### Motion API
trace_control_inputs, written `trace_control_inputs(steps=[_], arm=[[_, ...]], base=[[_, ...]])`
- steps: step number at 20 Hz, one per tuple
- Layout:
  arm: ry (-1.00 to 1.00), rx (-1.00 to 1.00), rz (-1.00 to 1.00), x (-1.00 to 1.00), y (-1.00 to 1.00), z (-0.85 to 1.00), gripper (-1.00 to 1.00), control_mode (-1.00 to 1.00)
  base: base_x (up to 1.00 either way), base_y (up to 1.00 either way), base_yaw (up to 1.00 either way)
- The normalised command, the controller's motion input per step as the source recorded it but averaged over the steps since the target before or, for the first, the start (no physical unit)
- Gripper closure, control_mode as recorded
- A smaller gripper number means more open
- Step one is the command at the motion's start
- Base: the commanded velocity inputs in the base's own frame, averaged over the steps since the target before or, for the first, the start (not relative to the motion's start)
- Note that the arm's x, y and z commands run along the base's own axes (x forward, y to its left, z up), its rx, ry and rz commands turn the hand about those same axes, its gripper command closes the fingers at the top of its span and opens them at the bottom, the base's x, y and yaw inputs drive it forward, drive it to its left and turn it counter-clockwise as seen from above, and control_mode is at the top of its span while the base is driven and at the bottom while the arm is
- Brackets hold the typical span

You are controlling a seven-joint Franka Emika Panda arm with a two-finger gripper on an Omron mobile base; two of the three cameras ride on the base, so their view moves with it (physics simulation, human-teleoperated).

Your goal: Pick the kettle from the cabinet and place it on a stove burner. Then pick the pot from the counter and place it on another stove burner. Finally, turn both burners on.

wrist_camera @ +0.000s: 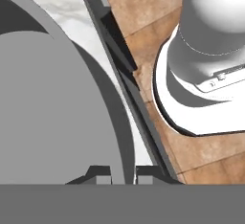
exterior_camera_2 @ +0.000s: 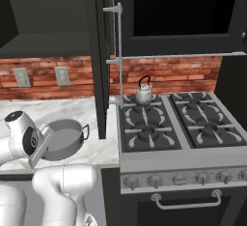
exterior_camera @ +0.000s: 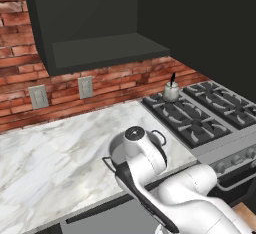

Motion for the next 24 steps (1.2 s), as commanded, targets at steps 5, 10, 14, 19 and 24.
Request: trace_control_inputs(steps=[5, 10, 14, 19, 24], arm=[[0.00, -0.08, -0.05, -0.22, 0.00, 0.46, 1.00, -1.00], [0.00, -0.03, -0.06, -0.16, 0.00, 0.48, 1.00, -1.00], [0.00, -0.01, -0.05, -0.16, 0.00, 0.47, 1.00, -1.00], [0.00, 0.00, -0.03, -0.20, 0.00, 0.45, 1.00, -1.00], [0.00, 0.00, -0.02, -0.23, 0.00, 0.46, 1.00, -1.00]], base=[[0.00, 0.00, 0.00], [0.00, 0.00, 0.00], [0.00, 0.00, 0.00], [0.00, 0.00, 0.00], [0.00, 0.00, 0.00]])
